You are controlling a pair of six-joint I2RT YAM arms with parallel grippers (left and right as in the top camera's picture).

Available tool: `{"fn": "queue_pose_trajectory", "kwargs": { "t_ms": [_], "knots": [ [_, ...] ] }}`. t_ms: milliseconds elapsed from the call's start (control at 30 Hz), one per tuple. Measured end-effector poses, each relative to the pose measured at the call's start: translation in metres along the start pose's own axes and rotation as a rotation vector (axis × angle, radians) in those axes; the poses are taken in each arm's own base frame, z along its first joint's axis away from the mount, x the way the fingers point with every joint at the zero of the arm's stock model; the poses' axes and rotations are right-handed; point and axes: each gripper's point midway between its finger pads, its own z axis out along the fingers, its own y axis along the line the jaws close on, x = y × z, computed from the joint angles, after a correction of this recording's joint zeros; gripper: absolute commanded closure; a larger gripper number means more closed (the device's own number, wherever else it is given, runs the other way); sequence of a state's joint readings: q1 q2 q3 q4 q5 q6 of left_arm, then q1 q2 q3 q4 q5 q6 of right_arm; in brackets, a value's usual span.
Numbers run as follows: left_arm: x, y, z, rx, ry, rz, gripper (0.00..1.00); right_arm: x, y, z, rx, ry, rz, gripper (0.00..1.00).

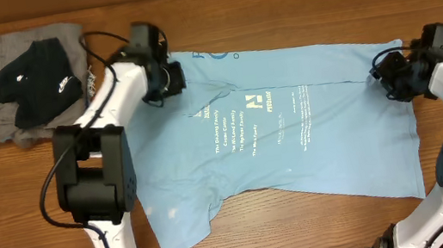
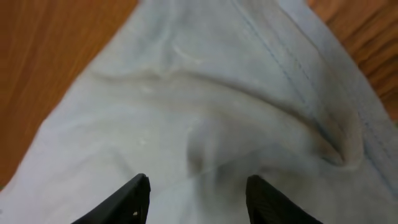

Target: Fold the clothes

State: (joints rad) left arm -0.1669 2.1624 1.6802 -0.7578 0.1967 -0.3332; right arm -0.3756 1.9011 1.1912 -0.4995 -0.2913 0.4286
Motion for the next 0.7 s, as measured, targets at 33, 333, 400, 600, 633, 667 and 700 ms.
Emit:
{"fn": "queue_pose_trajectory", "kwargs": {
  "t_ms": [33, 333, 400, 600, 633, 667, 700],
  "knots": [
    [-0.006, 0.005, -0.008, -0.011, -0.004, -0.013, 0.77, -0.004, 0.003, -0.006, -0.004, -0.004, -0.006, 0.46],
    [-0.029, 0.061, -0.047, -0.066, -0.006, -0.11, 0.71, -0.011, -0.02, -0.036, 0.06, 0.003, 0.054, 0.48],
    [-0.028, 0.064, -0.048, -0.058, 0.002, -0.081, 0.68, -0.015, -0.028, -0.037, 0.089, -0.011, 0.062, 0.48],
    [-0.021, 0.045, -0.044, -0.034, 0.023, 0.079, 0.66, -0.025, -0.035, -0.034, 0.118, -0.054, 0.071, 0.52],
    [-0.02, 0.042, -0.043, -0.032, 0.027, 0.1, 0.68, -0.025, -0.036, -0.03, 0.12, -0.052, 0.078, 0.52],
    [-0.019, 0.039, -0.041, -0.031, 0.031, 0.12, 0.69, -0.025, -0.038, -0.027, 0.12, -0.047, 0.082, 0.52],
    [-0.017, 0.038, -0.038, -0.034, 0.037, 0.133, 0.69, -0.024, -0.04, -0.023, 0.124, -0.039, 0.088, 0.52]
  ]
}}
